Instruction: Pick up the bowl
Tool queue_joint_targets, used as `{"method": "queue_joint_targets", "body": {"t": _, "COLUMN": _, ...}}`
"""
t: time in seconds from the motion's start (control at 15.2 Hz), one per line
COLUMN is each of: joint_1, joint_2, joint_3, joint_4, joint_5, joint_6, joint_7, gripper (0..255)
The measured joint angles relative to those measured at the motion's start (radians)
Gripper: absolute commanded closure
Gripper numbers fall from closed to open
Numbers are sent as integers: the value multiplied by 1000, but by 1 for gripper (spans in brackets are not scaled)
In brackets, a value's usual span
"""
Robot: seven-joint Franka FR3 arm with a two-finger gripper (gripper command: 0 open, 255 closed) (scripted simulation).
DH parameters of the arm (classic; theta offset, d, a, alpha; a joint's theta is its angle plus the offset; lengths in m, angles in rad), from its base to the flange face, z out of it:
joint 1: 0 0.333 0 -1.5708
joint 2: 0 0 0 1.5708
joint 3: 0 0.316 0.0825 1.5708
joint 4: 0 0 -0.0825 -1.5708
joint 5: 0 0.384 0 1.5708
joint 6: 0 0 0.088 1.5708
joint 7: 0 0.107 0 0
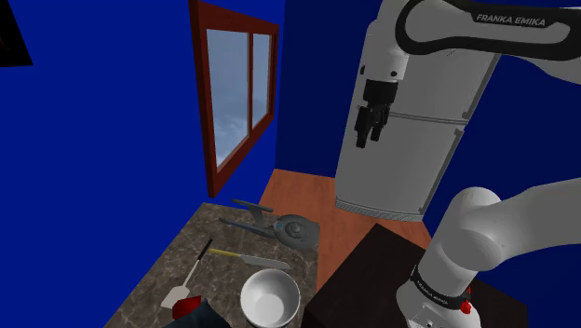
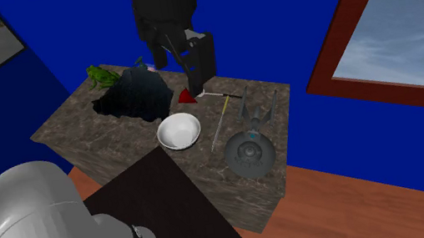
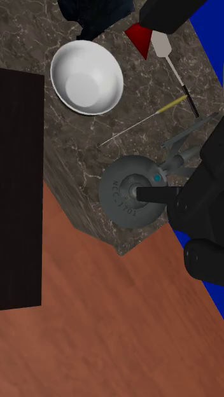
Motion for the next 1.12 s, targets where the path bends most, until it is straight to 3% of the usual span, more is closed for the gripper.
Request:
{"method": "queue_joint_targets", "body": {"t": 0.2, "joint_1": 2, "joint_2": -1, "joint_3": 3, "joint_4": -38, "joint_5": 9, "joint_6": 38, "joint_7": 3, "gripper": 0}}
{"method": "queue_joint_targets", "body": {"t": 0.59, "joint_1": 21, "joint_2": -17, "joint_3": 26, "joint_4": -235, "joint_5": 60, "joint_6": 230, "joint_7": 17, "gripper": 0}}
{"method": "queue_joint_targets", "body": {"t": 1.12, "joint_1": 70, "joint_2": 95, "joint_3": 67, "joint_4": -439, "joint_5": 155, "joint_6": 561, "joint_7": 21, "gripper": 0}}
